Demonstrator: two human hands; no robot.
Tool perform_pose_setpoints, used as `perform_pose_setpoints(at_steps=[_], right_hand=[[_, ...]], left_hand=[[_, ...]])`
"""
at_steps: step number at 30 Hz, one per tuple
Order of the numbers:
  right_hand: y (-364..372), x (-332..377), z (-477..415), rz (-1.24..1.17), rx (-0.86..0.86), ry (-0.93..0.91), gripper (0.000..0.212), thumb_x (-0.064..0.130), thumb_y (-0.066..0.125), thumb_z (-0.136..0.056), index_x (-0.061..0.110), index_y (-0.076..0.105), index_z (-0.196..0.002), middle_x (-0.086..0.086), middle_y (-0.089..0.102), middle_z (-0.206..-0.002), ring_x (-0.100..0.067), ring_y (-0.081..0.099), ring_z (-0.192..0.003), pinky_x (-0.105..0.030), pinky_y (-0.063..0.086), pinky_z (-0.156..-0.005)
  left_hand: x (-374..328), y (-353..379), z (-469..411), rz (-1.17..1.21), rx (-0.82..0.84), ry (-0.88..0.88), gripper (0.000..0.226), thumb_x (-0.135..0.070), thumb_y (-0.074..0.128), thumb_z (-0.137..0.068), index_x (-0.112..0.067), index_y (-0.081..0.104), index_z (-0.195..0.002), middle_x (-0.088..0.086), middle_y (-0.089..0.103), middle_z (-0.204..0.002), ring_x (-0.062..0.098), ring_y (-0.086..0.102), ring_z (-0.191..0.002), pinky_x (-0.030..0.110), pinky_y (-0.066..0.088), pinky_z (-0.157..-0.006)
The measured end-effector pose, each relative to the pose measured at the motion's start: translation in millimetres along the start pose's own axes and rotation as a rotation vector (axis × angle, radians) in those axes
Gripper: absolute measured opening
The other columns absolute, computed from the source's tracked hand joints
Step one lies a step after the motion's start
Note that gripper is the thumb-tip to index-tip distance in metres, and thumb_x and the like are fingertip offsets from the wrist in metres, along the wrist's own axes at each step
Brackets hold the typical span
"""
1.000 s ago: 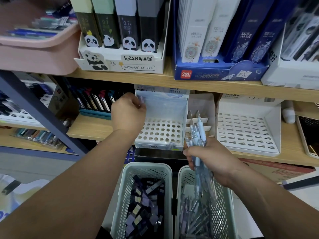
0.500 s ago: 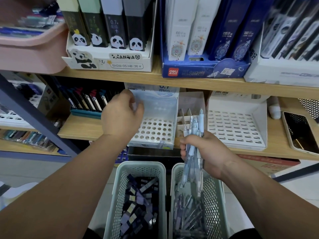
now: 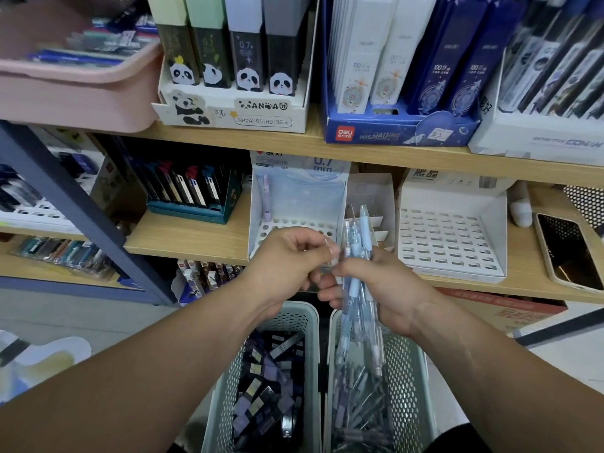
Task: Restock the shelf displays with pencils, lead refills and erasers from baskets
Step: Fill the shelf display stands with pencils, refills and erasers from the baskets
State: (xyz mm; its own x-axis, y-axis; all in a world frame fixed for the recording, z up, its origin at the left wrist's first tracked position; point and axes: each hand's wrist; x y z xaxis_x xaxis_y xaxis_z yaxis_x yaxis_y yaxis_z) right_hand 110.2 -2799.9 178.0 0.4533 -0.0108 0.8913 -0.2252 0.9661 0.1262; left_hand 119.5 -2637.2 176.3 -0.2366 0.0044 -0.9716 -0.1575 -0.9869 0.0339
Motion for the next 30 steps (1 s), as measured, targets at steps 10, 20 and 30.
perform_pose_setpoints(at_steps=[10, 20, 30], right_hand=[[-15.0, 2.1, -5.4, -0.060, -0.288, 0.027, 0.037, -0.002, 0.066, -0.085, -0.008, 0.055, -0.120, -0.020, 0.076, -0.095, -0.033, 0.076, -0.087, -0.048, 0.061, -0.083], [-16.7, 0.0, -9.3, -0.129, -0.416, -0.032, 0.008, 0.003, 0.069, -0.089, 0.003, 0.066, -0.097, -0.013, 0.077, -0.081, -0.021, 0.073, -0.068, -0.040, 0.062, -0.075], [-6.9, 1.1, -4.5, -0.003, -0.368, -0.170, 0.018, 0.000, 0.074, -0.085, 0.000, 0.063, -0.100, -0.012, 0.071, -0.073, -0.019, 0.065, -0.059, -0.031, 0.058, -0.060]], left_hand=[[-10.9, -36.5, -9.8, 0.116, -0.288, 0.054, 0.006, -0.014, 0.070, -0.092, -0.009, 0.072, -0.091, 0.003, 0.069, -0.071, 0.019, 0.064, -0.060, 0.026, 0.045, -0.049], [-2.2, -49.6, -0.4, -0.229, 0.100, -0.025, 0.010, 0.010, 0.074, -0.080, 0.002, 0.068, -0.081, 0.020, 0.073, -0.076, 0.025, 0.071, -0.064, 0.027, 0.056, -0.055], [6.5, -38.9, 3.9, -0.344, 0.378, -0.095, 0.048, -0.003, 0.078, -0.082, -0.025, 0.062, -0.121, 0.013, 0.073, -0.088, 0.025, 0.070, -0.077, 0.031, 0.055, -0.071]])
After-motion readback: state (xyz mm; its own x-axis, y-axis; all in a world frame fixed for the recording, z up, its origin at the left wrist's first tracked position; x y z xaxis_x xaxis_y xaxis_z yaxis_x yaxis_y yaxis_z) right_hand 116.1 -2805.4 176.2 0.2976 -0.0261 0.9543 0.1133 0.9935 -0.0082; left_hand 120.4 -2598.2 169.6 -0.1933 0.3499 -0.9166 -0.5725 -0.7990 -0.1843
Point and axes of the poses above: each hand's wrist, its own z-axis away from the middle knuckle, its own y-axis out of the palm, x = y × z
